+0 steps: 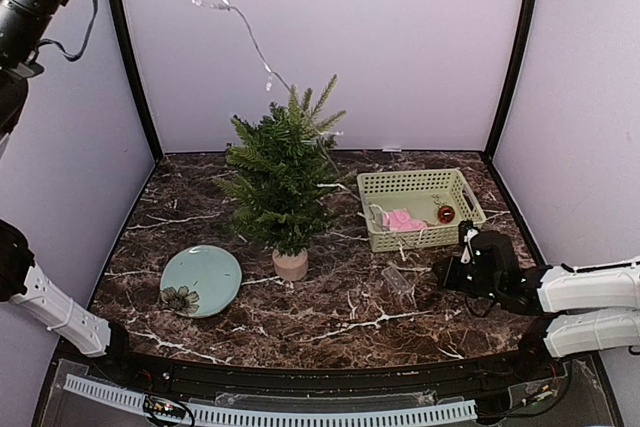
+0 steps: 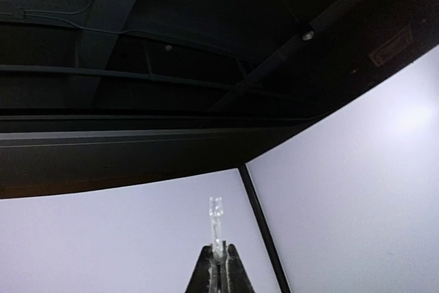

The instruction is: Decorate the small christmas tree

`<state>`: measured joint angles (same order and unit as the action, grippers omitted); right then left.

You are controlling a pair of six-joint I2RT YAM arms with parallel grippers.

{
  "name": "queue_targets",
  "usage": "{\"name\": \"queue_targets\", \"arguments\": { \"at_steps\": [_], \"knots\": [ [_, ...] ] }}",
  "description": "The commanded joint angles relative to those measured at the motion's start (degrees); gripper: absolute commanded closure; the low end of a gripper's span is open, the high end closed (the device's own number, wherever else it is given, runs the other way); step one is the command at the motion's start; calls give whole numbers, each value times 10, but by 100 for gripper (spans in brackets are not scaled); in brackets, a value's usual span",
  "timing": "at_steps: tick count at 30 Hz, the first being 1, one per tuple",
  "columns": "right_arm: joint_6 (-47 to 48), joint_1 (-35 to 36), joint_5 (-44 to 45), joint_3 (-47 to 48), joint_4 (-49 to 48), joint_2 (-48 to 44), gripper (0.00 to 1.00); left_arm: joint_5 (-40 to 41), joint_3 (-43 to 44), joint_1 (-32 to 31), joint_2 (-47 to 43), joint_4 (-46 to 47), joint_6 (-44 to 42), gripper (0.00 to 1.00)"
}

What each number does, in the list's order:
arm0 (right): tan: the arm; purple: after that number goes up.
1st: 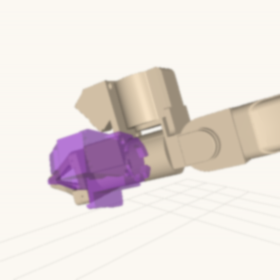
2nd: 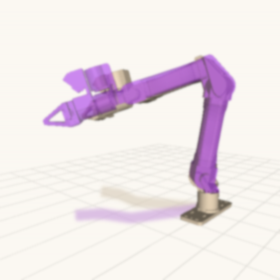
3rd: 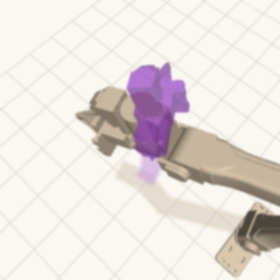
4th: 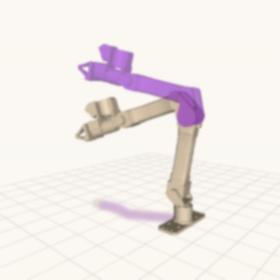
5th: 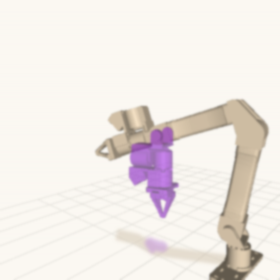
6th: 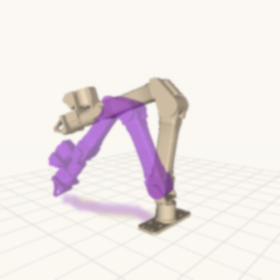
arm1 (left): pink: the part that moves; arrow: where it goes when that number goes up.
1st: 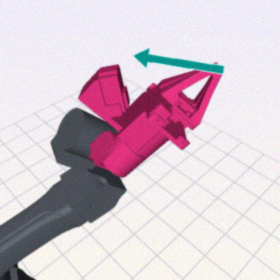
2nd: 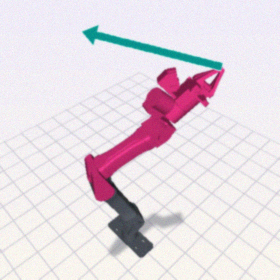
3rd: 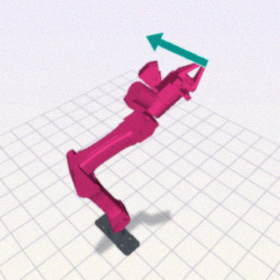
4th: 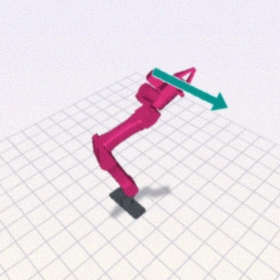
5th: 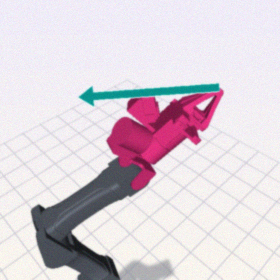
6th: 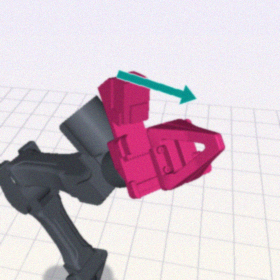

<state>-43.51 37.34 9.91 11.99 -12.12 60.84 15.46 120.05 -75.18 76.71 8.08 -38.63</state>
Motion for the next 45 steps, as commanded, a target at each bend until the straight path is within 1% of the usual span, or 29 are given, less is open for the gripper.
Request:
{"name": "queue_targets", "arguments": {
  "at_steps": [1, 2, 5, 6, 8, 9, 11, 13, 14, 16, 19, 22, 25, 31, 35, 38, 43, 45],
  "knots": [
    [82, 4, -69, 13, -33, -60, 87, -63, -12, -2, 38, -59, 48, 100],
    [94, 6, -73, 18, -22, -76, 79, -66, -16, -2, 43, -56, 62, 100],
    [123, 11, -81, 26, 5, -131, 45, -91, -22, -2, 55, -50, 85, 100],
    [130, 13, -81, 26, 12, -152, 36, -94, -21, -2, 61, -50, 96, 100],
    [148, 17, -80, 25, 25, -197, 25, -105, -16, -2, 72, -50, 103, 100],
    [155, 19, -76, 26, 33, -217, 21, -108, -8, -2, 76, -52, 106, 100],
    [175, 21, -87, 29, 39, -253, 16, -115, 3, -2, 87, -58, 112, 100],
    [192, 25, -95, 33, 46, -276, 2, -117, 12, -2, 97, -59, 116, 100],
    [204, 27, -97, 39, 53, -281, 2, -118, 16, -2, 99, -59, 117, 100],
    [228, 36, -130, 48, 50, -288, 2, -121, 25, -2, 106, -62, 117, 100],
    [253, 62, -177, 44, 16, -298, 2, -120, 35, -2, 115, -64, 115, 100],
    [252, 85, -219, 28, -29, -299, 5, -116, 45, -2, 121, -64, 111, 100],
    [256, 116, -238, 21, -62, -288, 5, -108, 51, -2, 126, -61, 105, 100],
    [267, 164, -242, 26, -116, -221, 4, -100, 52, -2, 127, -54, 101, 100],
    [288, 208, -227, 37, -136, -186, 2, -95, 53, -2, 131, -47, 94, 100],
    [316, 235, -198, 36, -155, -154, 2, -97, 56, -2, 134, -45, 93, 100],
    [345, 243, -183, 45, -220, -70, 6, -100, 61, -2, 136, -41, 94, 100],
    [348, 244, -187, 50, -247, -34, 10, -99, 64, -2, 137, -42, 94, 100]
  ]
}}
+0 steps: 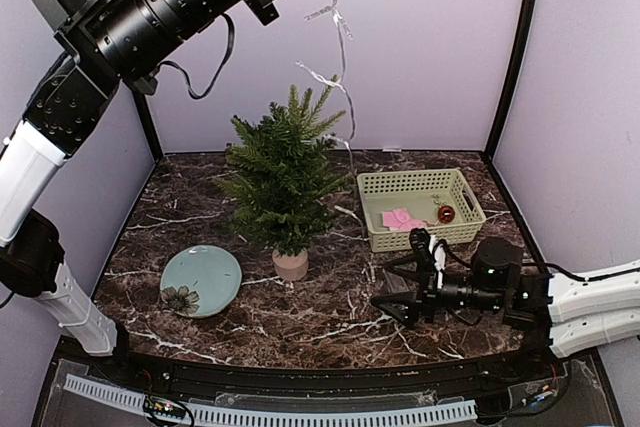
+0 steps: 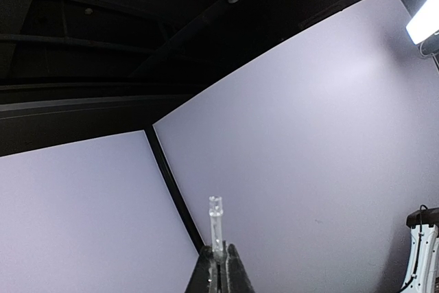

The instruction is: Decorate the small christmas tree

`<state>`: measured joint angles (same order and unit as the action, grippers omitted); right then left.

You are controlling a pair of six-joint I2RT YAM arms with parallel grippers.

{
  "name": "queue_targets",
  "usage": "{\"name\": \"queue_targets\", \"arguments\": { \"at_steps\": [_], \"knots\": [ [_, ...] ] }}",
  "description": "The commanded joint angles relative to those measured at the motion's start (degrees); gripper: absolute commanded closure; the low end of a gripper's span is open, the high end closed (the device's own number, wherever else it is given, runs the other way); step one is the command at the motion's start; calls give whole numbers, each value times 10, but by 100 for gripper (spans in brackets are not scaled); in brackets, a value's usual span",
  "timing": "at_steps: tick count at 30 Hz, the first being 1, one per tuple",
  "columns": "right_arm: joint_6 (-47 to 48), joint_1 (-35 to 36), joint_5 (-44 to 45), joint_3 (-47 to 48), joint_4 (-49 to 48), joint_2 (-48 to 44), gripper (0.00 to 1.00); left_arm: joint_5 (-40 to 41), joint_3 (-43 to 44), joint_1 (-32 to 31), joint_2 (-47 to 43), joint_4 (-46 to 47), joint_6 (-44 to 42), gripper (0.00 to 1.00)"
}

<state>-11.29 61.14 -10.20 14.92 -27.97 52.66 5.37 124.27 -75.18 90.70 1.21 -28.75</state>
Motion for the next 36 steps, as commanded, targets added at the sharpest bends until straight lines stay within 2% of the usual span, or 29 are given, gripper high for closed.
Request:
{"name": "queue_targets", "arguments": {
  "at_steps": [1, 4, 6, 9, 13, 17, 22, 31, 35, 36],
  "knots": [
    [26, 6, 11, 24, -98, 68, 12, 3, 23, -2, -3, 26, -5, 100],
    [27, 11, 5, 32, -138, 117, 21, 4, 23, -2, -3, 25, -6, 100],
    [29, 15, 2, 40, -152, 142, 24, 5, 23, -2, -3, 25, -6, 100],
    [30, 19, 6, 47, -166, 168, 22, 8, 23, -2, -5, 27, -7, 100],
    [33, 19, 15, 42, -184, 187, 26, 12, 20, -2, -10, 28, -10, 100],
    [27, 20, -3, 33, -222, 232, 14, 15, 14, -2, -15, 36, -16, 100],
    [6, 20, -12, 11, -300, 289, 18, 16, 14, -2, -18, 39, -19, 100],
    [-13, 21, -13, -1, -343, 320, 68, 29, 6, -2, -31, 44, -30, 100],
    [-28, 24, -3, -1, -297, 273, 98, 52, -15, -2, -44, 53, -38, 100],
    [-30, 27, 4, 0, -271, 245, 100, 65, -20, -2, -48, 56, -40, 100]
  ]
}}
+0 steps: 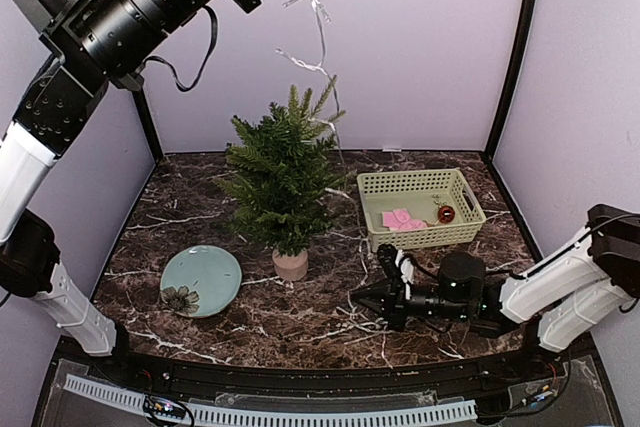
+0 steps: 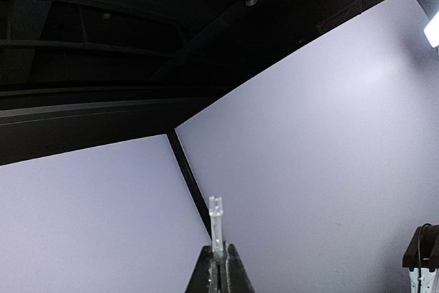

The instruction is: Decorate the small christmas tree

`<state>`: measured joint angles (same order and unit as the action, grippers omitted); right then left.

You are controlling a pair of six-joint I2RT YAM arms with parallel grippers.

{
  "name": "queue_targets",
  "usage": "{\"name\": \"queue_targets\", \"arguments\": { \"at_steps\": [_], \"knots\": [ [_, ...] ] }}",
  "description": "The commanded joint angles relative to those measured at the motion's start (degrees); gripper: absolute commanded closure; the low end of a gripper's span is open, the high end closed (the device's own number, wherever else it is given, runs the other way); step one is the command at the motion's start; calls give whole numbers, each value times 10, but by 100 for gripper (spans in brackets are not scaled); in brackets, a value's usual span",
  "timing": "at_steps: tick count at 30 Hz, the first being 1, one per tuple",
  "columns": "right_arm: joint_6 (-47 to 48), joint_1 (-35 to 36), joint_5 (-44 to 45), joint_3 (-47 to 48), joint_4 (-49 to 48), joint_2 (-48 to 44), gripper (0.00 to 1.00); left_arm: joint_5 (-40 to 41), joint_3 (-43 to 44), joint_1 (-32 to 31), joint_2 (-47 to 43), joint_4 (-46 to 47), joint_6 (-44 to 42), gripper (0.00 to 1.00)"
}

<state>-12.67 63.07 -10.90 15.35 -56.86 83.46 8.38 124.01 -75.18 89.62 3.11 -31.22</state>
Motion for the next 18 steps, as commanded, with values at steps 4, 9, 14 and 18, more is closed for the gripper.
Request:
{"name": "queue_targets", "arguments": {
  "at_steps": [4, 9, 14, 18],
  "knots": [
    [-3, 17, 48, 27, 156, -200, 100, 83, -73, 0, -70, 68, -33, 100],
    [38, 17, 104, 91, 294, -354, 100, 98, -126, 31, -97, 106, -14, 100],
    [84, 15, 169, 151, 346, -395, 100, 55, -123, 113, -89, 116, 34, 100],
    [100, 12, 207, 193, 365, -392, 100, 28, -87, 167, -63, 126, 67, 100]
  ]
}}
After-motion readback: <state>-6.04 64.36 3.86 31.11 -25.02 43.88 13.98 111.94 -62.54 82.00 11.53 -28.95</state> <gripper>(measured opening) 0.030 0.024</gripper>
